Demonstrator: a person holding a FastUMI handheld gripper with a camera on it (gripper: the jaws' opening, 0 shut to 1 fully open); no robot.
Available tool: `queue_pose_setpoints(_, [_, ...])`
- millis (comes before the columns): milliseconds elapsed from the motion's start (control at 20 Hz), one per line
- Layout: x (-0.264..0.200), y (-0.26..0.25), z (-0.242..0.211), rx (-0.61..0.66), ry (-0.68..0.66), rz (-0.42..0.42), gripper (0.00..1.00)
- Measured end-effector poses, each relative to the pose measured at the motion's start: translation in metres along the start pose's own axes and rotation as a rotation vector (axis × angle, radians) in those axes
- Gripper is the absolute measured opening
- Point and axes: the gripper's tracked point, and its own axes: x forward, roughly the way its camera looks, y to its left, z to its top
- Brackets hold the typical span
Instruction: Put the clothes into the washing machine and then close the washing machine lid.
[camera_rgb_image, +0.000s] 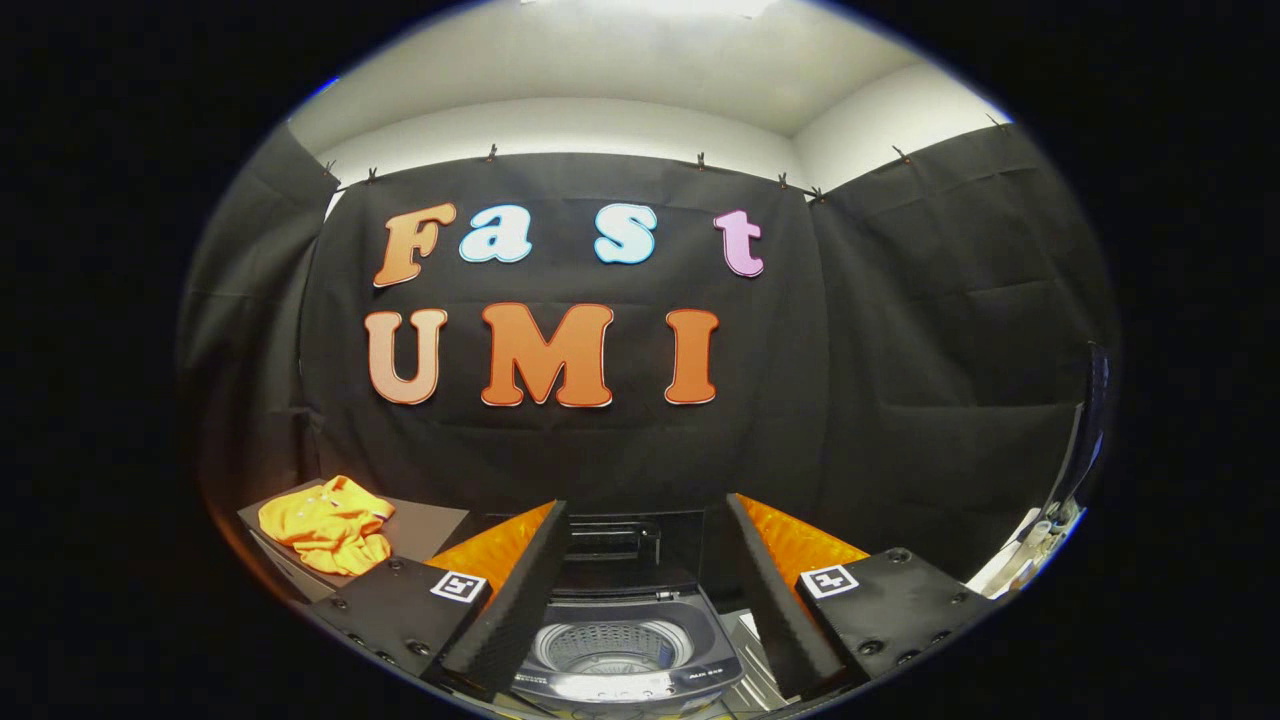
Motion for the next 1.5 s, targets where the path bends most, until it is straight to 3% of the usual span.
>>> queue_pose_setpoints(550, [0.007,0.036,0.017,0.076,-0.05,0.031,0.98])
queue_pose_setpoints(650, [0.014,0.068,0.014,0.068,-0.005,0.08,0.98])
queue_pose_setpoints(750, [0.019,0.108,0.008,0.048,0.054,0.192,0.98])
queue_pose_setpoints(1000, [0.047,0.205,0.033,0.043,0.06,0.347,0.98])
queue_pose_setpoints(1200, [0.056,0.296,0.043,0.077,0.101,0.518,0.98])
queue_pose_setpoints(1500, [0.066,0.404,0.024,0.064,0.191,0.676,0.99])
